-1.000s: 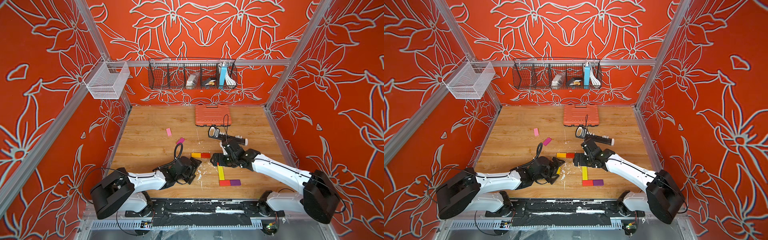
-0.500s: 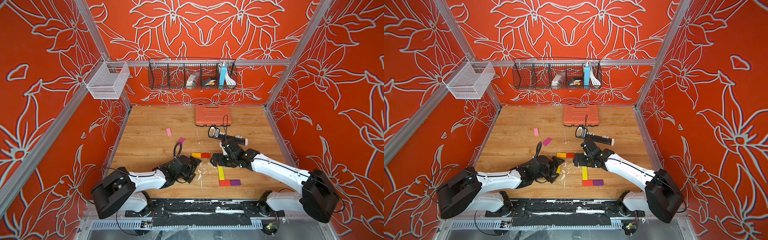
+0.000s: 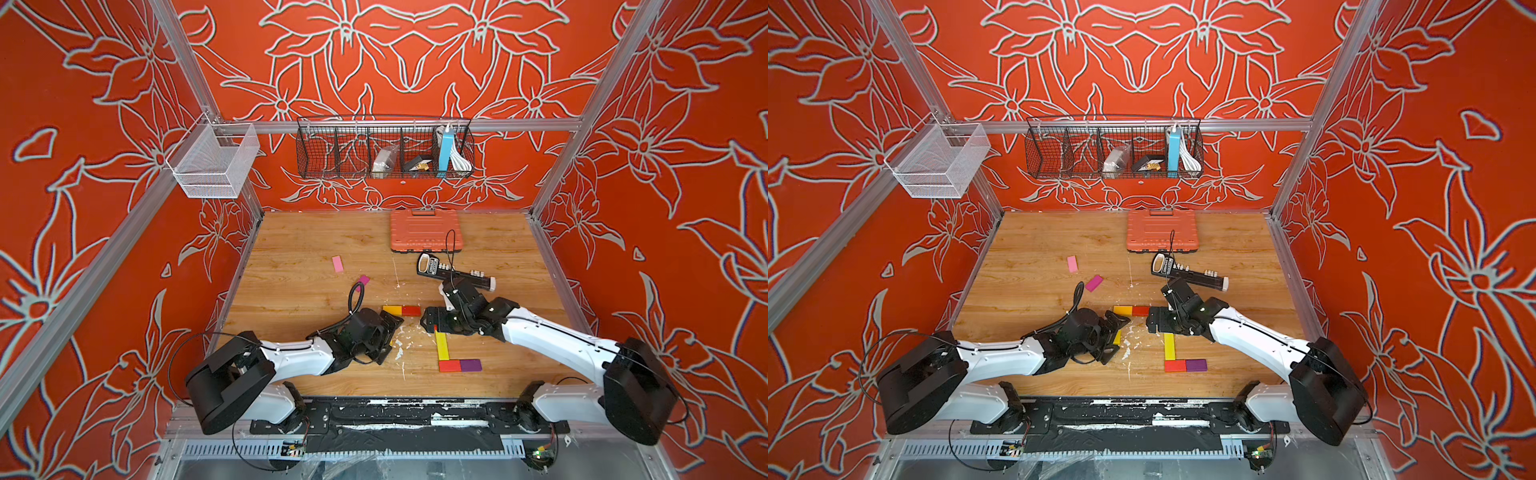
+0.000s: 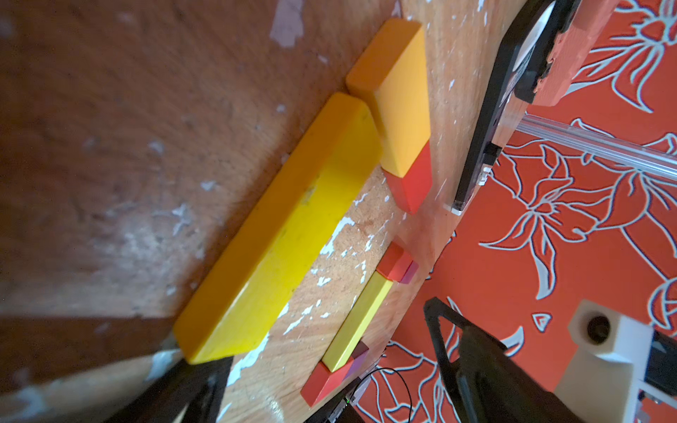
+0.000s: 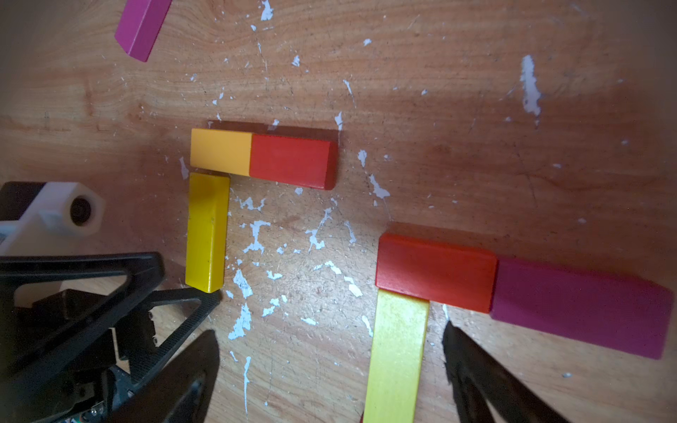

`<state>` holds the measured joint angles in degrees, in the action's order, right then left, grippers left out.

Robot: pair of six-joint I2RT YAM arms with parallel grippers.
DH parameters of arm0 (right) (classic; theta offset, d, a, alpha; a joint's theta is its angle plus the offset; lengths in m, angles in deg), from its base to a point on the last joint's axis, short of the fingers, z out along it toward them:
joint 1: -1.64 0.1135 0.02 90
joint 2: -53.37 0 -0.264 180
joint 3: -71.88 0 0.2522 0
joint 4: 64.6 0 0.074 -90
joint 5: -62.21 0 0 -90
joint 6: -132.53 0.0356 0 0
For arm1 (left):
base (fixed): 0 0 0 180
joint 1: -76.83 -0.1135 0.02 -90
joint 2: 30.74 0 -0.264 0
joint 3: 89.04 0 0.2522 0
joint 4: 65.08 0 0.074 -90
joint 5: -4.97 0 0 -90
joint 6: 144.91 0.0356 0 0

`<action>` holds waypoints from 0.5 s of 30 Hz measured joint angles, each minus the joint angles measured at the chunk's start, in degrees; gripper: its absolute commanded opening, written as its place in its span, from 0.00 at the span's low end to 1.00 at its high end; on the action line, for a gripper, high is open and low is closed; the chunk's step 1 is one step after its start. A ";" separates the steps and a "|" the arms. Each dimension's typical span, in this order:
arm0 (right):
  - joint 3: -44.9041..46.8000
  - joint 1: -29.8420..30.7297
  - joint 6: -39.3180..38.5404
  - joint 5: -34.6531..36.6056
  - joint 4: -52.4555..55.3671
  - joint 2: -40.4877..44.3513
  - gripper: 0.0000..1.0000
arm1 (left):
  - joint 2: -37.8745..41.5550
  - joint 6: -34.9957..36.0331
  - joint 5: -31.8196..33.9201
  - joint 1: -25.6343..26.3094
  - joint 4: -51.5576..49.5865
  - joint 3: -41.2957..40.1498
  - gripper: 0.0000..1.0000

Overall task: Assemble the letter c with building blocks
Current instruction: Assemble the building block at the center of the board.

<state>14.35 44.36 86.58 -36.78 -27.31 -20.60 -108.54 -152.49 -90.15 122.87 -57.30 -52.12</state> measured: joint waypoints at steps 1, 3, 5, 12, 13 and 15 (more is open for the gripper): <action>0.00 0.00 0.00 0.00 0.00 0.00 0.97 | 0.00 0.02 -0.02 -0.02 0.00 0.00 0.98; 0.00 0.00 0.00 0.00 0.00 0.00 0.97 | 0.00 0.02 -0.07 -0.07 0.00 0.00 0.98; 0.00 0.00 -0.02 0.00 0.00 0.00 0.97 | 0.00 0.02 -0.13 -0.15 0.00 0.00 0.98; 0.00 0.00 -0.02 0.00 0.00 0.00 0.97 | 0.00 0.13 -0.35 -0.33 -0.02 0.00 0.98; 0.00 0.00 -0.02 0.00 0.00 0.00 0.97 | 0.07 0.26 -0.42 -0.35 -0.09 0.00 0.98; 0.00 0.00 -0.02 0.00 0.00 0.00 0.97 | 0.66 0.90 -0.55 -0.37 -1.05 0.02 0.98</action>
<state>14.35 44.36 86.56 -36.78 -27.31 -20.60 -107.88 -151.60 -90.70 122.50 -58.35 -52.10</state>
